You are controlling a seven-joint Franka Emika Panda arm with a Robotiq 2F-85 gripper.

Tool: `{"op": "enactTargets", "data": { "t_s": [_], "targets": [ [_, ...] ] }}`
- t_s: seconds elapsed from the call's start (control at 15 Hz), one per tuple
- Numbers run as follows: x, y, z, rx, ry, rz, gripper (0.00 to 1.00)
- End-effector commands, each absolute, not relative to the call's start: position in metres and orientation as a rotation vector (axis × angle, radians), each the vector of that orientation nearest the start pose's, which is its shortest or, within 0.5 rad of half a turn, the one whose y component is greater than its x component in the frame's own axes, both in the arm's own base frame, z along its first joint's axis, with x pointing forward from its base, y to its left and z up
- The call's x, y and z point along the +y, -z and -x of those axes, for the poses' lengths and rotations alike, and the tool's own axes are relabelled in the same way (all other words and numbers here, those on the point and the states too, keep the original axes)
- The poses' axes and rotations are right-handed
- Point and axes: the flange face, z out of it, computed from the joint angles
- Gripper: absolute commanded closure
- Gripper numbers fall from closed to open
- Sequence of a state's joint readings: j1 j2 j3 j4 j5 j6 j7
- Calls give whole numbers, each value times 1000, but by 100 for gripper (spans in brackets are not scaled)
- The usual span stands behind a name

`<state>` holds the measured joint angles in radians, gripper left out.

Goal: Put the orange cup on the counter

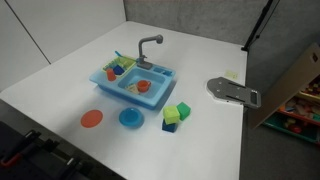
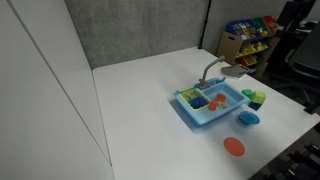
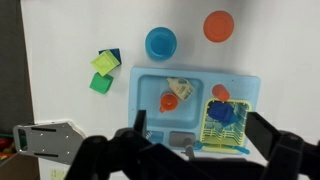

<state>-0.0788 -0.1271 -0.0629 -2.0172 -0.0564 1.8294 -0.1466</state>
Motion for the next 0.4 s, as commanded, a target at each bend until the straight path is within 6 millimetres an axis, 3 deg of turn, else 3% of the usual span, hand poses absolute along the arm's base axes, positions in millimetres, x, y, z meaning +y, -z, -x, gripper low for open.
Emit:
{"op": "enactTargets", "data": {
  "t_s": [0.0,0.33],
  "targets": [
    [-81,-512,-505,-4,-116,3196,0],
    [-78,-501,-508,-34,-113,3176,0]
  ]
}}
